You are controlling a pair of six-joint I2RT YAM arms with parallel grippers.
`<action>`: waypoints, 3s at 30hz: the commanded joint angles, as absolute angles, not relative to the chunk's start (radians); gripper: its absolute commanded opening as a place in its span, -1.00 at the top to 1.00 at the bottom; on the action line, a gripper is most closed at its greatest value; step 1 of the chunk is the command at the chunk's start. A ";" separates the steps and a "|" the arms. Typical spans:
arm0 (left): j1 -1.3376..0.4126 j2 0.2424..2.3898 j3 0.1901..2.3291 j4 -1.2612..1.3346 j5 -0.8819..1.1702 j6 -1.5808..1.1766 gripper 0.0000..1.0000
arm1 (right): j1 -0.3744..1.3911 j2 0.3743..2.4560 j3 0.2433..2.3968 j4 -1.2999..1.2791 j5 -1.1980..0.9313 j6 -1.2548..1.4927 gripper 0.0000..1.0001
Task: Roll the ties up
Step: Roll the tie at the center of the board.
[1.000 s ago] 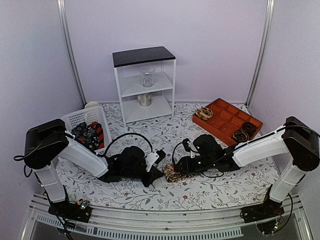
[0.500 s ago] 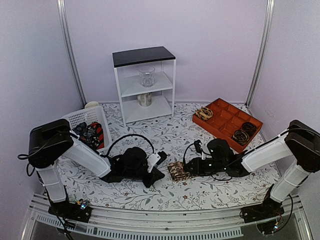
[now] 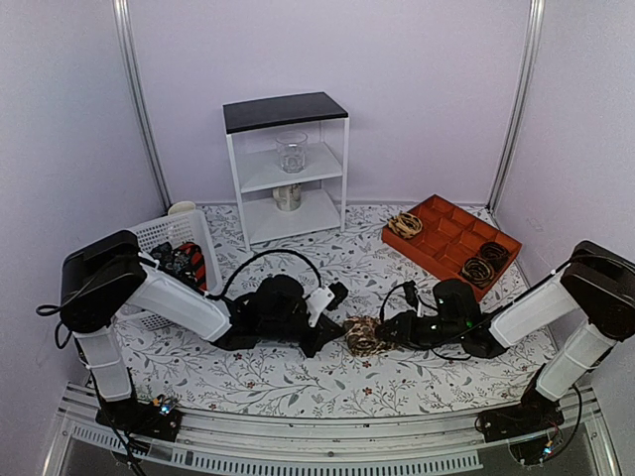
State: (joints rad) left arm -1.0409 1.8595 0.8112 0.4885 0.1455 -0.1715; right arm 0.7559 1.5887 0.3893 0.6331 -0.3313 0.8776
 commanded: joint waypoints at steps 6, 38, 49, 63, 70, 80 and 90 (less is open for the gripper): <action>-1.054 1.878 0.859 0.468 0.147 -0.155 1.00 | 0.747 1.581 0.348 0.727 -0.348 0.928 0.51; -1.068 1.911 0.933 0.420 0.149 -0.129 1.00 | 0.850 1.434 0.601 0.138 -0.107 0.805 -0.17; -1.070 1.914 0.937 0.417 0.143 -0.133 1.00 | 0.893 1.525 0.654 0.075 -0.005 0.766 -0.03; -1.055 1.823 0.994 0.176 -0.044 -0.465 0.34 | 0.812 1.360 0.392 0.342 -0.036 0.758 0.32; -1.054 1.756 0.948 0.239 -0.065 -0.626 -0.08 | 0.752 1.339 0.280 0.506 -0.111 0.823 0.37; -1.054 1.727 0.935 0.290 -0.067 -0.881 -0.29 | 0.745 1.284 0.140 0.644 -0.119 0.979 0.41; -1.070 1.881 1.038 0.327 0.061 -0.905 -0.37 | 0.745 1.293 0.098 0.623 -0.049 1.033 0.42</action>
